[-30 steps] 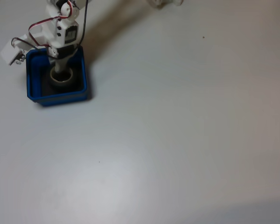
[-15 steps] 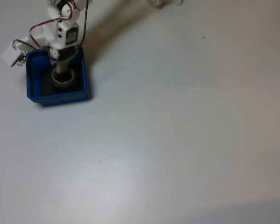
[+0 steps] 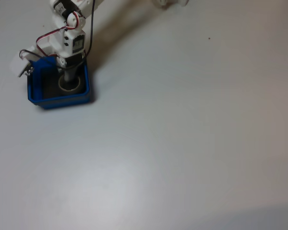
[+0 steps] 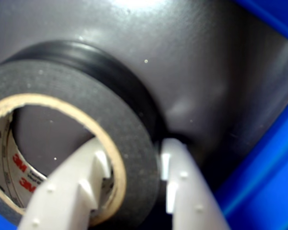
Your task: Pick the black tape roll and drop it in the blue box
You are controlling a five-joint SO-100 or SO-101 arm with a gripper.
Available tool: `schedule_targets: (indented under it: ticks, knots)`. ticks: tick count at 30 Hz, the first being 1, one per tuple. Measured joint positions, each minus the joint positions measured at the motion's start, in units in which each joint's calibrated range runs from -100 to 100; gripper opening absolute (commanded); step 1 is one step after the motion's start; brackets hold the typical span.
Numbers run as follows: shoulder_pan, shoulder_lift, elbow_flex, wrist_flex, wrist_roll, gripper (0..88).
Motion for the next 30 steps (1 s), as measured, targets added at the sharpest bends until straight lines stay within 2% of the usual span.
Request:
schedule_targets:
  ticks: [9,18,30]
  knots:
    - [-0.1,0.1,-0.4,-3.8,0.0,11.0]
    - [-0.1,0.1,-7.7,-3.8,0.0,11.0]
    - [-0.1,0.1,-7.9,-3.9,0.0,10.0]
